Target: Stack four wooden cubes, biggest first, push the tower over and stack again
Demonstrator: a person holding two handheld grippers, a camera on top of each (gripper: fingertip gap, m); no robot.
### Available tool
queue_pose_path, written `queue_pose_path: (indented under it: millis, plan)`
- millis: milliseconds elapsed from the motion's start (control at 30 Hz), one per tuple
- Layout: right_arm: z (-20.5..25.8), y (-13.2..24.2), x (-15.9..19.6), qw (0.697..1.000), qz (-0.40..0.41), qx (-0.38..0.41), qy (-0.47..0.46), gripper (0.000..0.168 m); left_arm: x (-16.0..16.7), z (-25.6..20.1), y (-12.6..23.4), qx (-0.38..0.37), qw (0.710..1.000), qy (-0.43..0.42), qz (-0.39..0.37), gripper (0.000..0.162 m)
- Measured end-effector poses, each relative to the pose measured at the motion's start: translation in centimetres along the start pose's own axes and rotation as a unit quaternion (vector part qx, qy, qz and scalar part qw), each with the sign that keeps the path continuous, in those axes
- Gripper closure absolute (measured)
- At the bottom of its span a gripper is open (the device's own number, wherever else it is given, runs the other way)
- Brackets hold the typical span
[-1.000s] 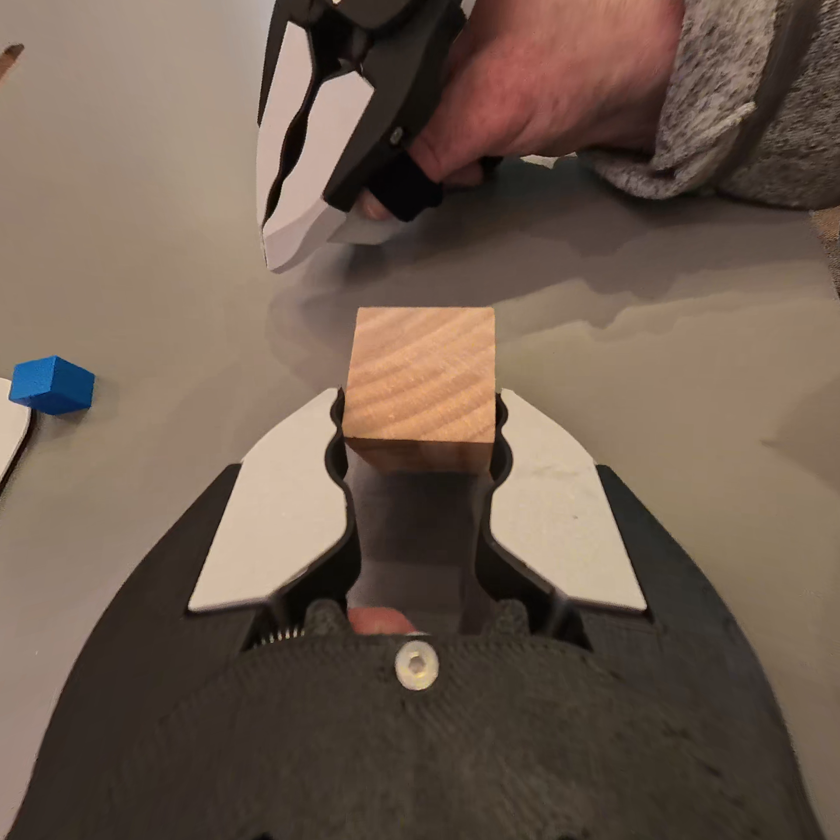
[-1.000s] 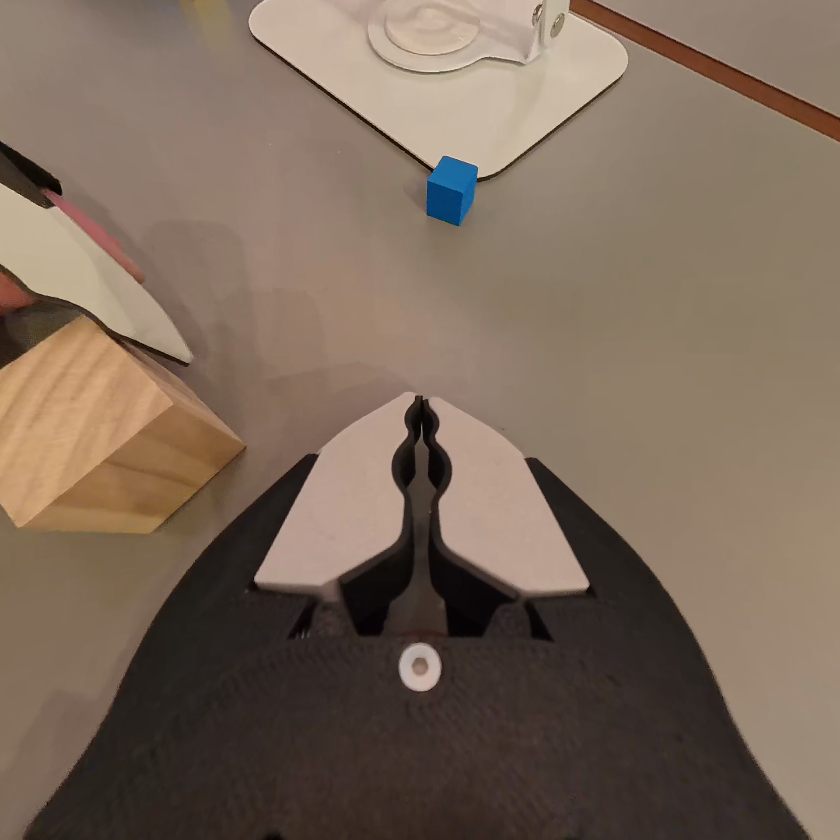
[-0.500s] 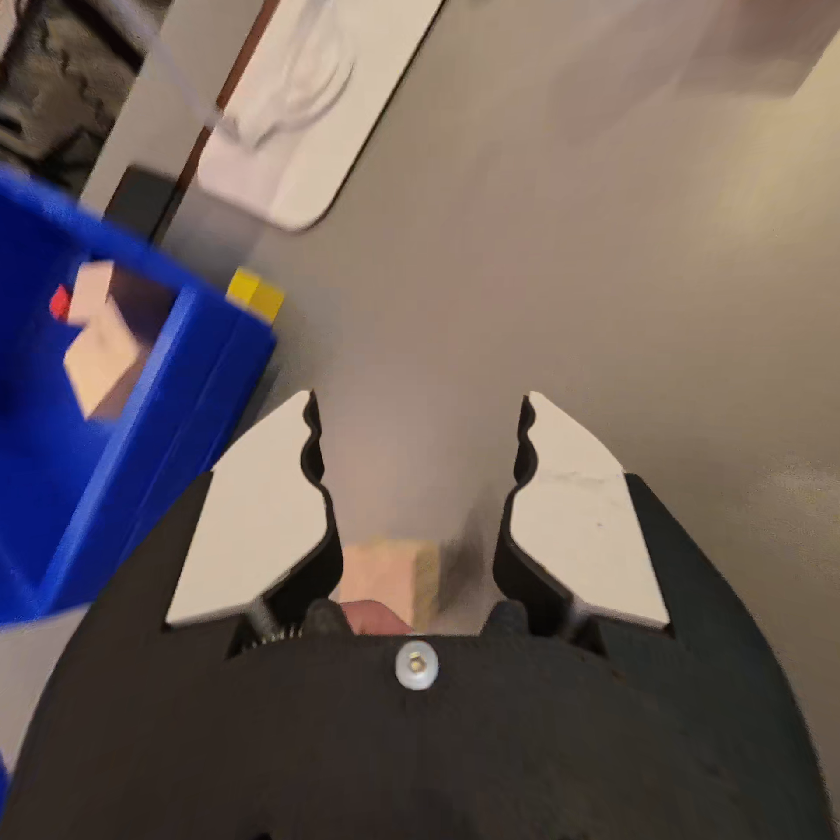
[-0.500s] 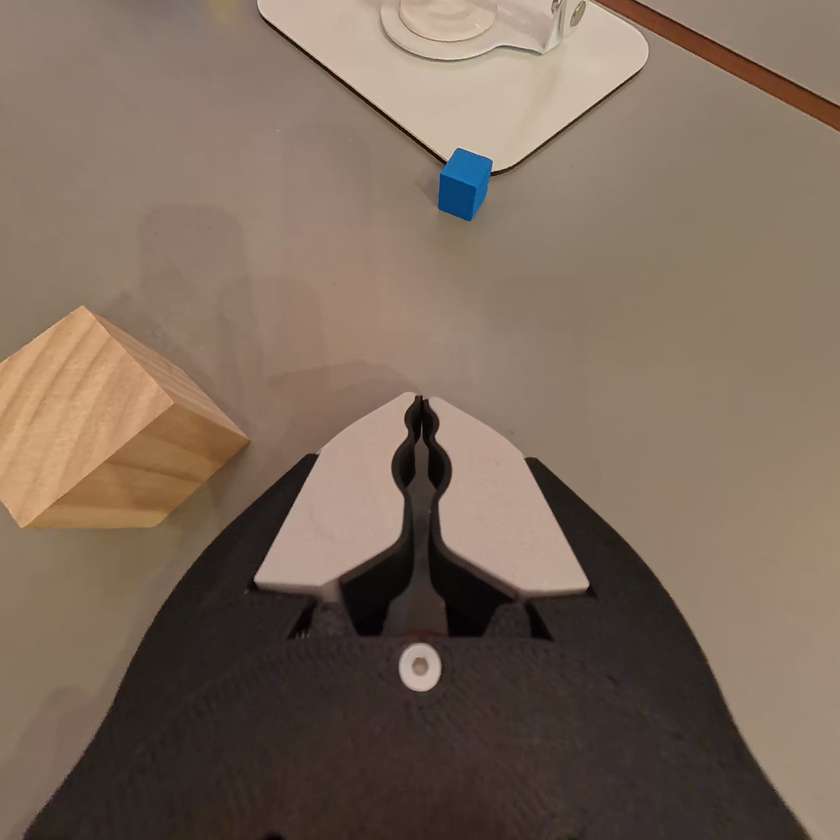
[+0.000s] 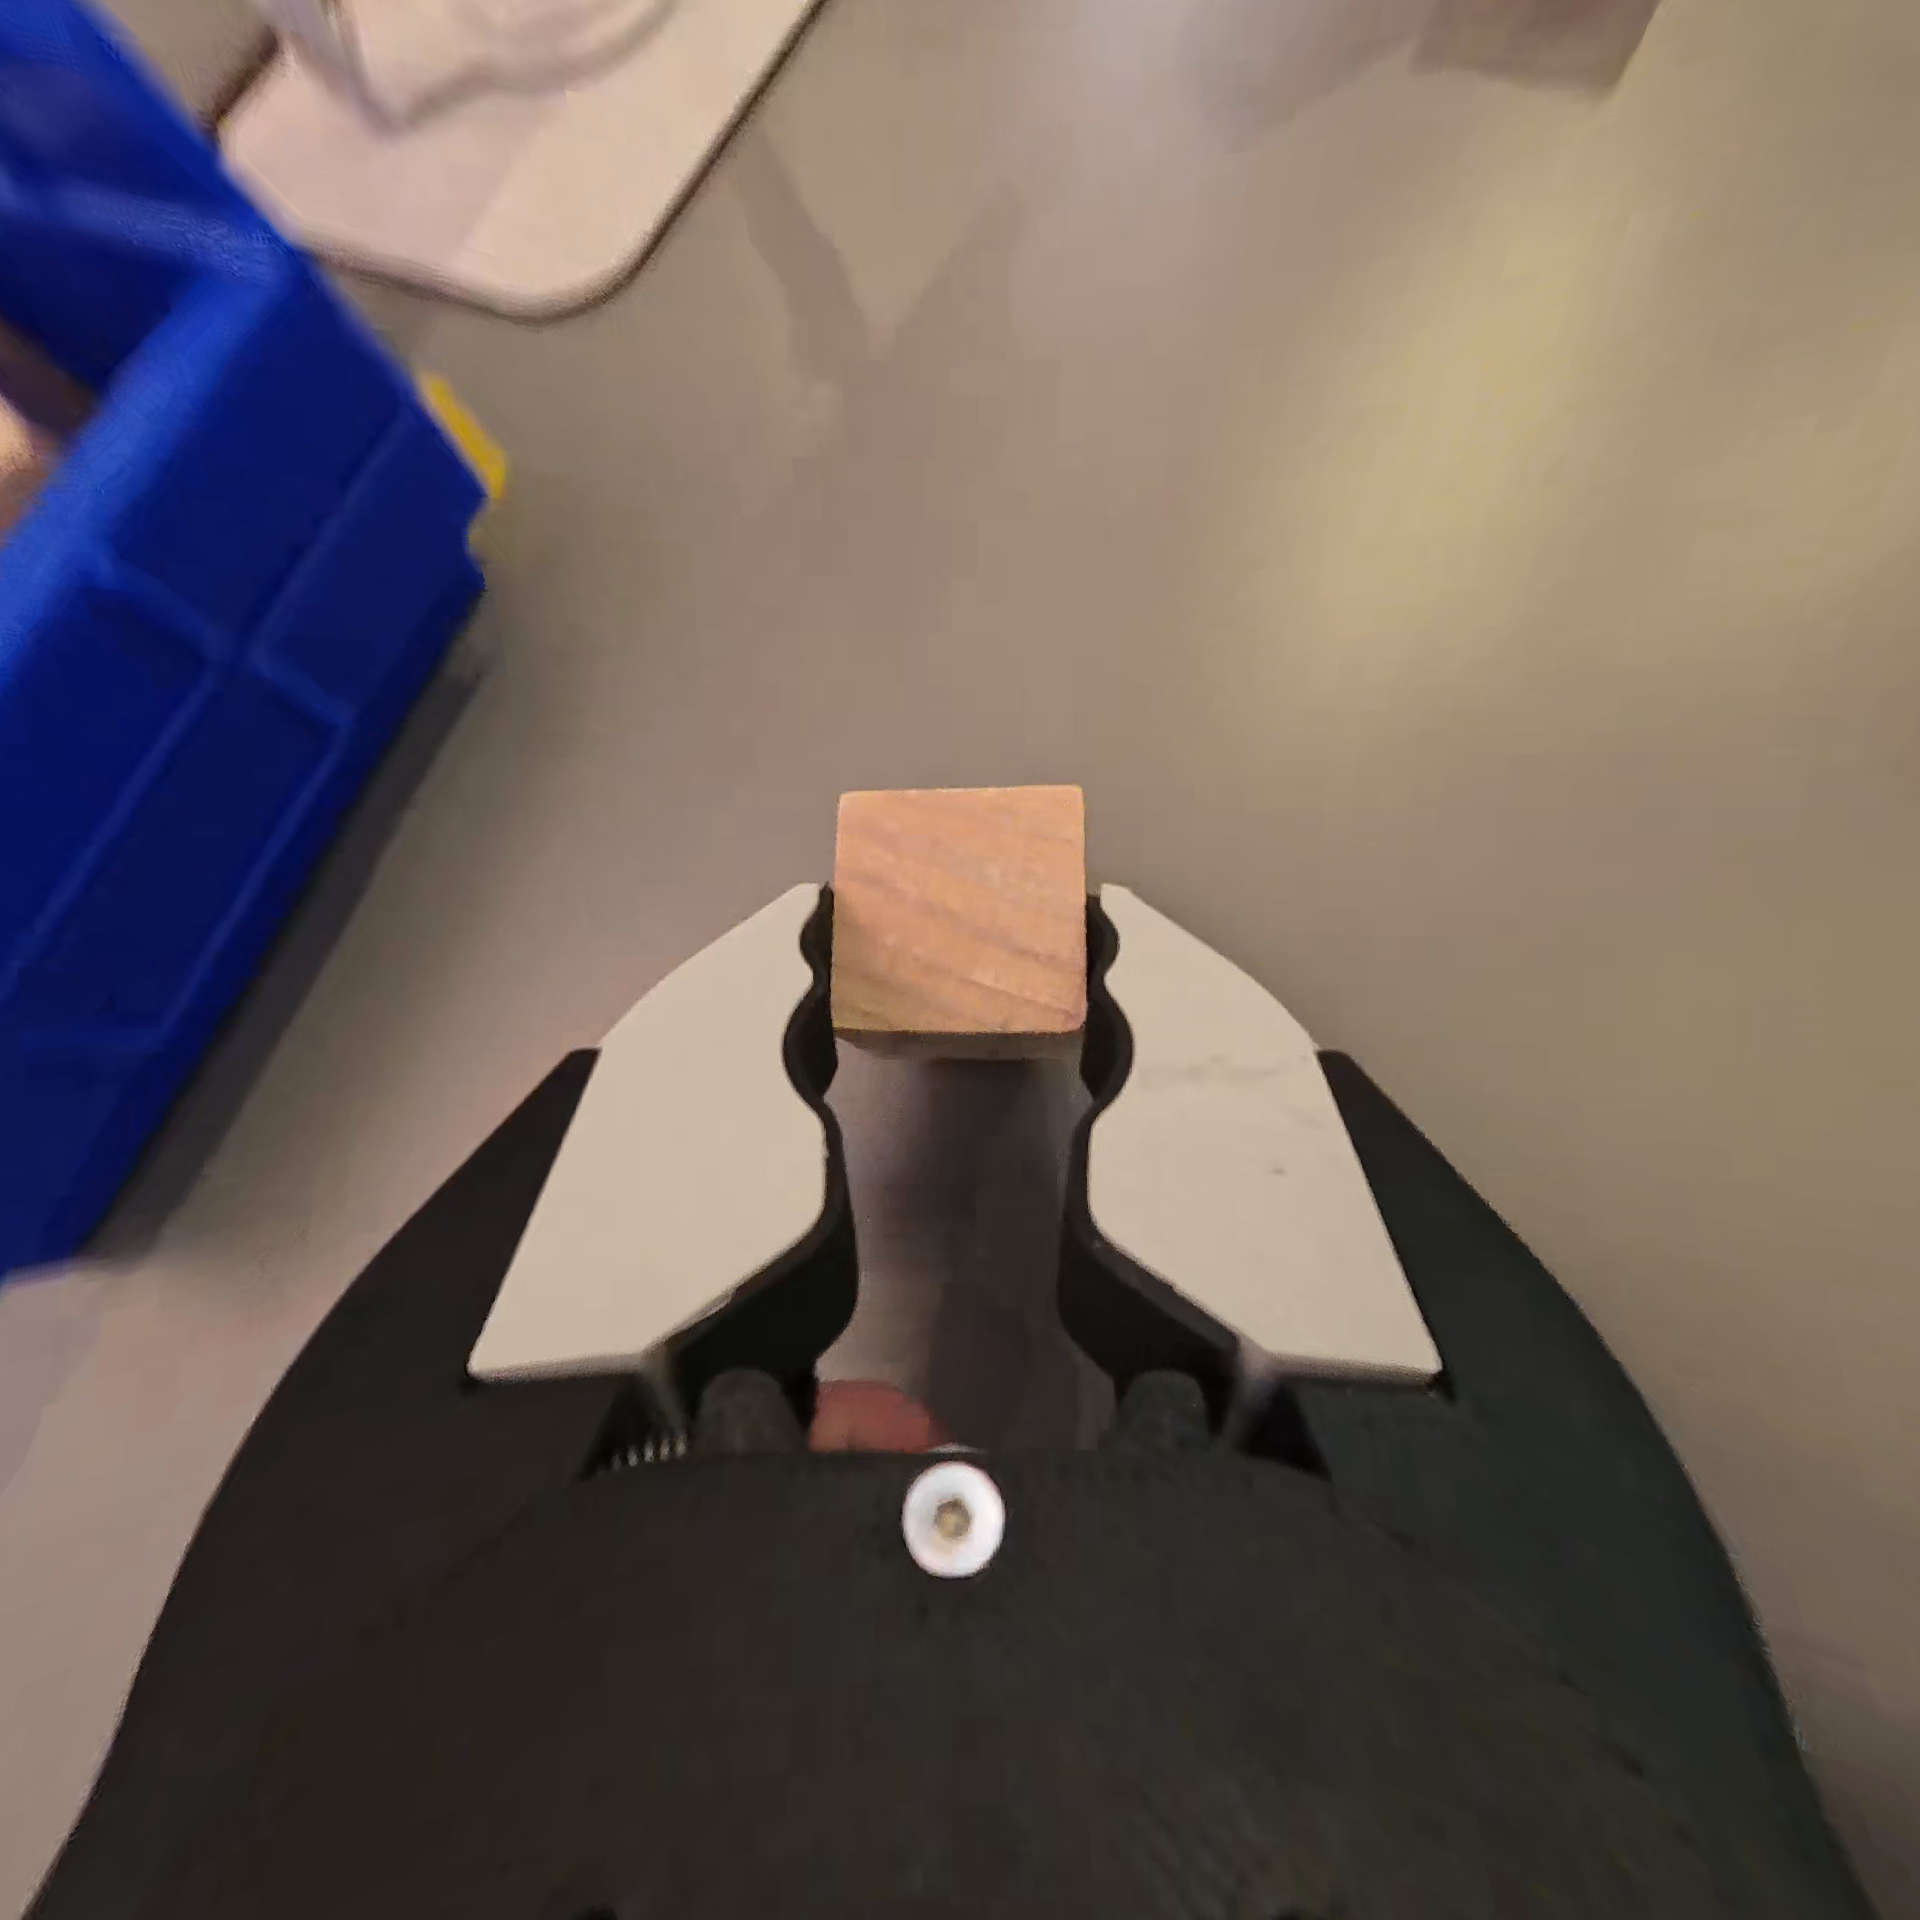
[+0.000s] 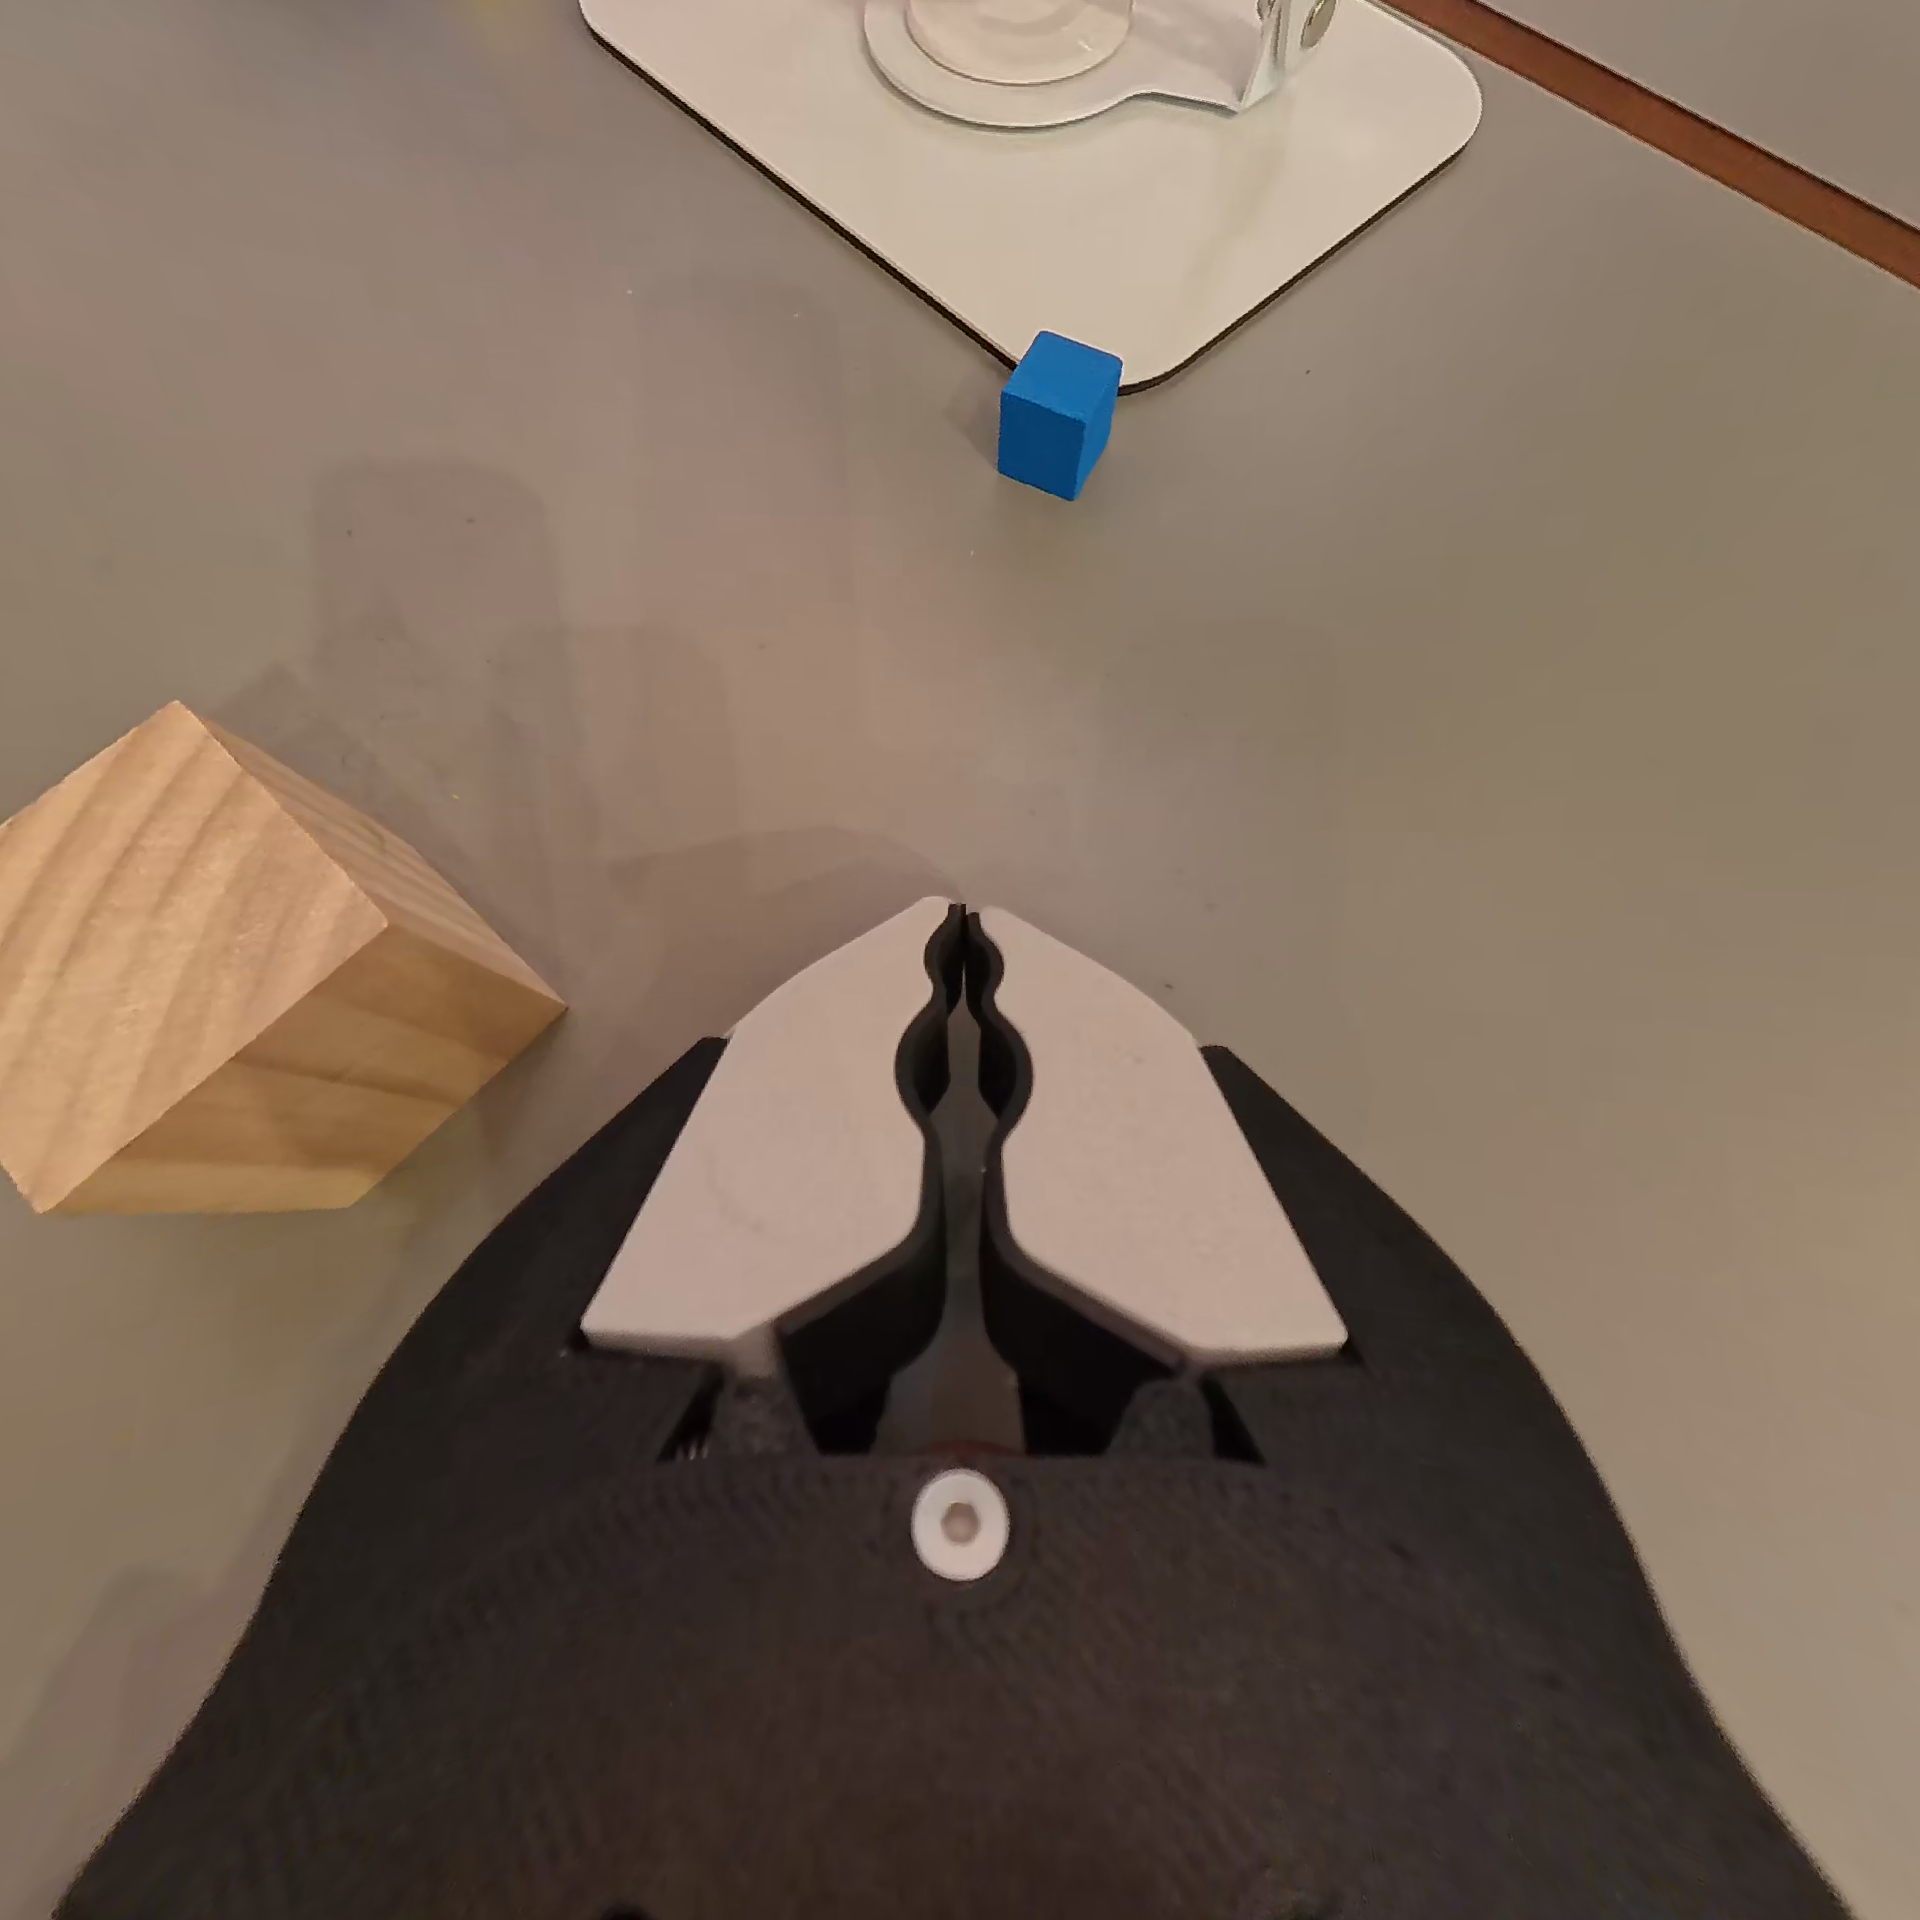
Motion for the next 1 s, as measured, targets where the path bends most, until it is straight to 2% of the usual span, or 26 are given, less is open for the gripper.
queue_pose_path:
  millis: [167, 300, 400, 567, 800, 867, 900, 1000]
  plan:
    - [0.0, 0.1, 0.0, 1.000, -0.003, -0.003, -0.003, 0.168, -10.2, -5.0, -4.7, 0.067, 0.994, -0.058, -0.071, 0.118]
    - [0.0, 0.1, 0.0, 1.000, -0.007, -0.005, -0.005, 0.168, -18.5, -10.4, -9.3, 0.120, 0.985, -0.094, -0.081, 0.118]
    - [0.0, 0.2, 0.0, 1.000, -0.007, -0.006, -0.005, 0.168, -22.6, -14.3, -11.8, 0.169, 0.979, -0.085, -0.075, 0.118]
    - [0.1, 0.1, 0.0, 1.000, -0.006, -0.008, -0.001, 0.168, -25.1, -16.5, -15.0, 0.148, 0.982, -0.117, -0.030, 0.118]
    - [0.2, 0.2, -0.1, 1.000, -0.009, -0.016, -0.003, 0.168, -24.8, -17.5, -17.2, 0.164, 0.983, -0.085, 0.015, 0.118]
    - [0.2, 0.2, -0.1, 1.000, -0.010, -0.017, -0.004, 0.168, -24.9, -17.2, -17.2, 0.144, 0.986, -0.087, -0.003, 0.093]
    - [0.2, 0.2, -0.1, 1.000, -0.011, -0.018, -0.005, 0.168, -25.0, -16.8, -16.8, 0.135, 0.987, -0.081, -0.016, 0.087]
    - [0.3, 0.2, -0.1, 1.000, -0.012, -0.023, -0.006, 0.168, -24.3, -14.8, -14.4, 0.108, 0.990, -0.083, -0.038, 0.087]
Point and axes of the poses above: each gripper's, where its closed fingertips meet, y back along the fingers, x out of its underside, z = x × y across the jaws, the point moved 3 cm from there along y, back along the fingers, and after that the axes turned 5 degrees about -x, right-handed, at the moved point
